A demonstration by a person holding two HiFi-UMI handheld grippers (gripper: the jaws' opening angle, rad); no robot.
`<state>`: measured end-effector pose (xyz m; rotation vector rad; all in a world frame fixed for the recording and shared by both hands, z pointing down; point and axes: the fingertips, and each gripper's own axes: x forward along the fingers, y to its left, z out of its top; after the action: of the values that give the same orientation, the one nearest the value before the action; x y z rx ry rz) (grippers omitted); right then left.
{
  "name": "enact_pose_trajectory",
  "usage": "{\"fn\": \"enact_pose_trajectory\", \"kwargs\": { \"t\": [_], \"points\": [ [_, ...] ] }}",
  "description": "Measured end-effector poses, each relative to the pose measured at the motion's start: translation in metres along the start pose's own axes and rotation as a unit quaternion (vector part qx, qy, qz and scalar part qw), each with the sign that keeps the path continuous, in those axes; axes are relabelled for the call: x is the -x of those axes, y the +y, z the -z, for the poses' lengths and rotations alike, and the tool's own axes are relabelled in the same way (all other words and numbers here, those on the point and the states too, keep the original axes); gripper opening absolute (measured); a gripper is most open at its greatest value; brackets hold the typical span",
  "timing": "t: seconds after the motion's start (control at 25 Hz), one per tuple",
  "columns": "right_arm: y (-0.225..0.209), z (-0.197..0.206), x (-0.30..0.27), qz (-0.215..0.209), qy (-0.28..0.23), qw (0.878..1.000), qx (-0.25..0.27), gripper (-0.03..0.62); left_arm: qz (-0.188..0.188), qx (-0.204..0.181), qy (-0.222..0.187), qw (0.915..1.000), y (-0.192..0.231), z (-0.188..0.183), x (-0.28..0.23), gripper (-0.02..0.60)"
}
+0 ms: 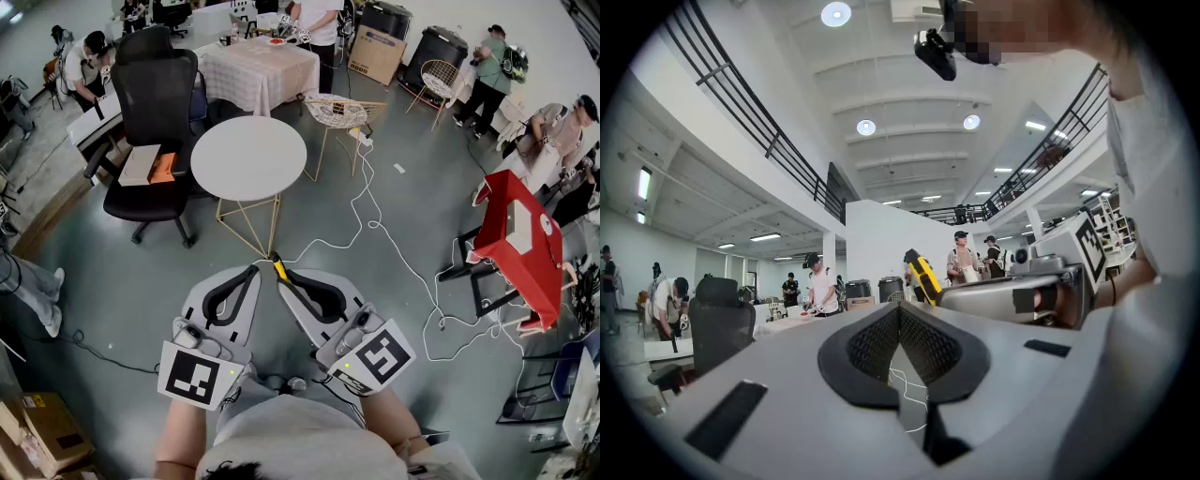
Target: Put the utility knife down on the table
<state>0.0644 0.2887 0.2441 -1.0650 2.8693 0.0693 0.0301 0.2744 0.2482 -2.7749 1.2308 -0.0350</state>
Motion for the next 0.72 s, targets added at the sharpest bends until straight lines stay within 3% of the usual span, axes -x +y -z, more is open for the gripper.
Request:
{"fn": "enact_pose_trajectory", "kwargs": {
  "t": [0.72],
  "points": [
    [0.031, 0.007, -0.088, 0.015, -0.006, 1.0, 0.006, 0.049, 0.012, -0.006, -0.008, 0.9999, 0.088, 0.011, 0.033, 0.011]
  ]
}}
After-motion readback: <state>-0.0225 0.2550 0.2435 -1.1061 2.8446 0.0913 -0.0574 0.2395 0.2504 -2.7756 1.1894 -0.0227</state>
